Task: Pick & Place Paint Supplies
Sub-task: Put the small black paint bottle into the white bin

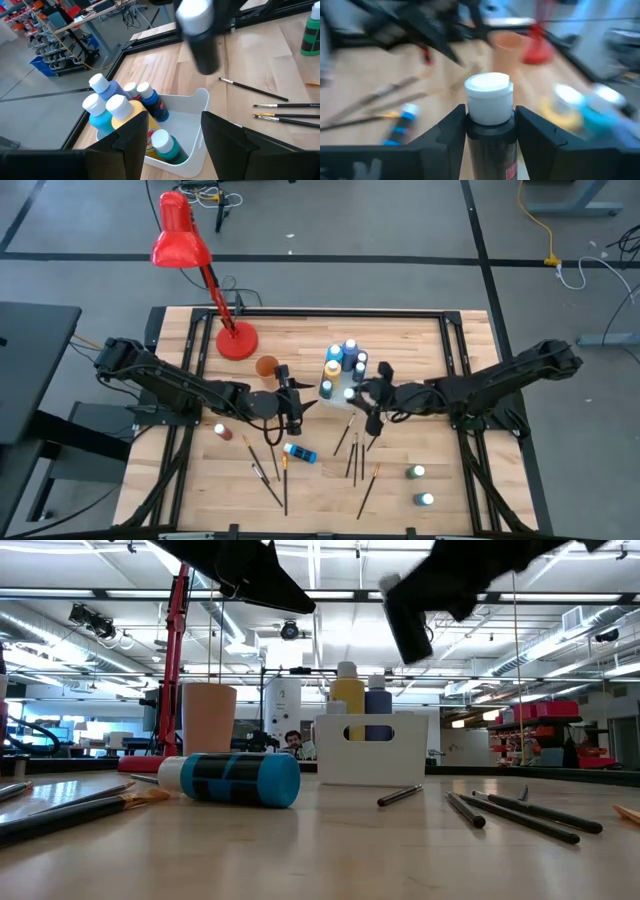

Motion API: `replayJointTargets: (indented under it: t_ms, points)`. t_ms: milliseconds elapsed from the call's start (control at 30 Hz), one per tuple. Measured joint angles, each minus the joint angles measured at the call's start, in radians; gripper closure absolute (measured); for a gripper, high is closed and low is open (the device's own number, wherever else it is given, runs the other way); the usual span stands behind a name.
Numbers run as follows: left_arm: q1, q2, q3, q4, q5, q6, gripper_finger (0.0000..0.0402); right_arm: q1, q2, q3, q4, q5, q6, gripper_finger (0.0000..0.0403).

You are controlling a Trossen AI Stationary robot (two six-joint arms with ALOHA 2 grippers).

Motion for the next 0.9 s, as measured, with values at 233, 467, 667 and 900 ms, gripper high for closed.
replayJointTargets:
  t_ms: [233, 467, 667, 900]
  points:
    - [0.0, 0.0, 0.0, 0.006, 0.011, 0.0, 0.0208, -0.029, 0.056, -0.285, 0.606, 0.243, -0.001, 0.0261]
    - [0.0, 0.0, 0.0, 0.053, 0.031, 0.018, 0.0208, -0.055, 0.282, -0.338, 0.968, 0.228, -0.032, 0.0256]
    - [0.0, 0.0, 0.0, 0.043, 0.037, 0.019, 0.0208, -0.061, 0.451, -0.244, 0.973, 0.367, -0.033, 0.0257]
    - [0.0, 0.0, 0.0, 0.04, 0.045, 0.019, 0.0208, -0.074, 0.55, -0.156, 0.972, 0.449, -0.089, 0.0255]
